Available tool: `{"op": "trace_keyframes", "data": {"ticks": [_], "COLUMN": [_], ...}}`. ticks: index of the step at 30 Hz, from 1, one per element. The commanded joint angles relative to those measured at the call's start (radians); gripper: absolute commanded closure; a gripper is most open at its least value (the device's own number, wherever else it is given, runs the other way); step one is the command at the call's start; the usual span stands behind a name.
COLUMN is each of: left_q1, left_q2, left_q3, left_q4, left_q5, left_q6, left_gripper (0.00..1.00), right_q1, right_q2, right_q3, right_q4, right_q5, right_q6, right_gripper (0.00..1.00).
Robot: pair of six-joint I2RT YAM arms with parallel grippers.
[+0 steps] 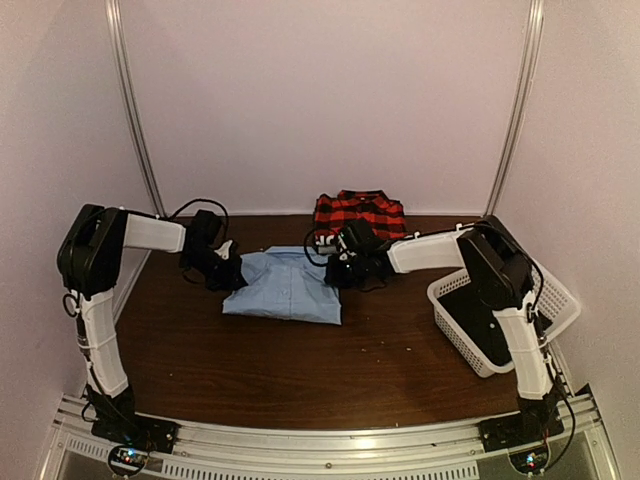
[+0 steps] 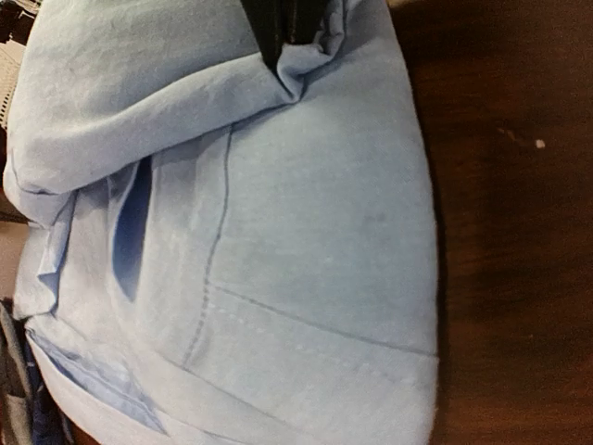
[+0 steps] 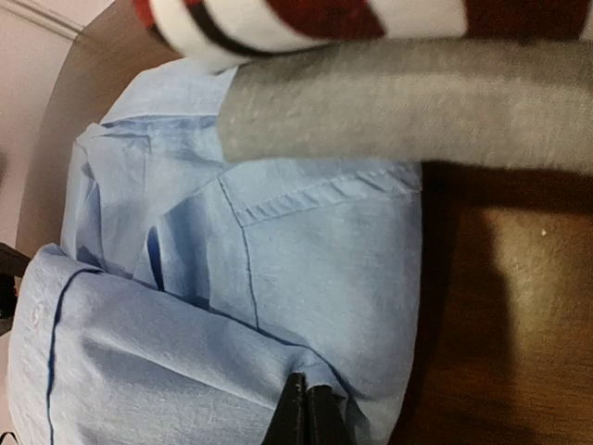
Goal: Fold and stack the long sleeve shirts
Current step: Fold the 2/3-rectangle-folded shirt at the center of the board.
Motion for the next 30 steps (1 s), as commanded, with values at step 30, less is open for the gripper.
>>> {"op": "trace_keyframes", "data": {"ticks": [30], "left_q1": [-0.229], "left_q2": [-0.621], "left_q3": [-0.504], "left_q4": [0.132], "left_q5": [-0.031], "left_q6": [-0.181], "left_gripper": [1.00], "right_q1": [0.231], "right_q2": [-0.662], "right_q3": [-0.665], "right_q4": [0.080], "right_q5": [0.265], "right_q6": [0.152], "right_gripper": [1.00]}}
